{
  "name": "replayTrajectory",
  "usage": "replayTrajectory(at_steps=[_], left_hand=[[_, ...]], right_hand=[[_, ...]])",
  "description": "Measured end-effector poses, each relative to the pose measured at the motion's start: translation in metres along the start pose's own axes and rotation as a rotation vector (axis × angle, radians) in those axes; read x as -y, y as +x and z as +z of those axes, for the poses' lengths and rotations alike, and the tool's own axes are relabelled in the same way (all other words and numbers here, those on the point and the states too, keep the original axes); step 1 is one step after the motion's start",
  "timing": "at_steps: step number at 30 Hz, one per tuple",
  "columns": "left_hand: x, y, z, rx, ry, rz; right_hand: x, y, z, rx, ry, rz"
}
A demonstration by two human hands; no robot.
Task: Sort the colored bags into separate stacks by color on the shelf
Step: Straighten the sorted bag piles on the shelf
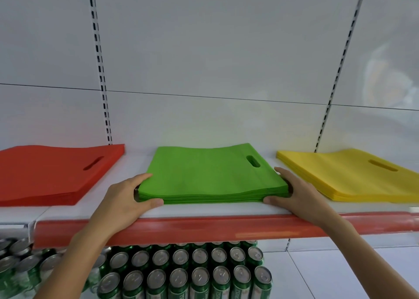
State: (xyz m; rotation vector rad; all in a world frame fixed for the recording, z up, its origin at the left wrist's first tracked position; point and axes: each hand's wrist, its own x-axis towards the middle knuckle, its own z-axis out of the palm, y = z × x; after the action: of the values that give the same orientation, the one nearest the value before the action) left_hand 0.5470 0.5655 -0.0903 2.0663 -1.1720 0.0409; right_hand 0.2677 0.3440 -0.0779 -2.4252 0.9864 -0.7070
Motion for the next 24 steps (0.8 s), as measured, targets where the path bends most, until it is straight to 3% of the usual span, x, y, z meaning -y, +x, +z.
replayTrajectory(at_steps=[7,10,14,19,24], left_hand=[[0.003,-0.005,-0.003,0.015,0.046,0.023],[0.000,-0.003,-0.006,-0.054,0.143,0.084],[-0.035,-0.012,0.000,-0.119,0.206,0.198],[-0.112,-0.016,0.036,-0.089,0.033,0.363],[-0.186,-0.014,0.107,-0.029,-0.198,0.406]], right_hand=[[0.003,-0.004,0.001,0.005,0.078,-0.027],[-0.001,-0.011,-0.009,-0.055,0.218,-0.075],[-0.016,-0.021,-0.036,-0.101,0.187,-0.122],[-0.068,-0.027,-0.068,-0.164,0.169,-0.099],[-0.136,-0.024,-0.116,-0.158,0.109,-0.057]])
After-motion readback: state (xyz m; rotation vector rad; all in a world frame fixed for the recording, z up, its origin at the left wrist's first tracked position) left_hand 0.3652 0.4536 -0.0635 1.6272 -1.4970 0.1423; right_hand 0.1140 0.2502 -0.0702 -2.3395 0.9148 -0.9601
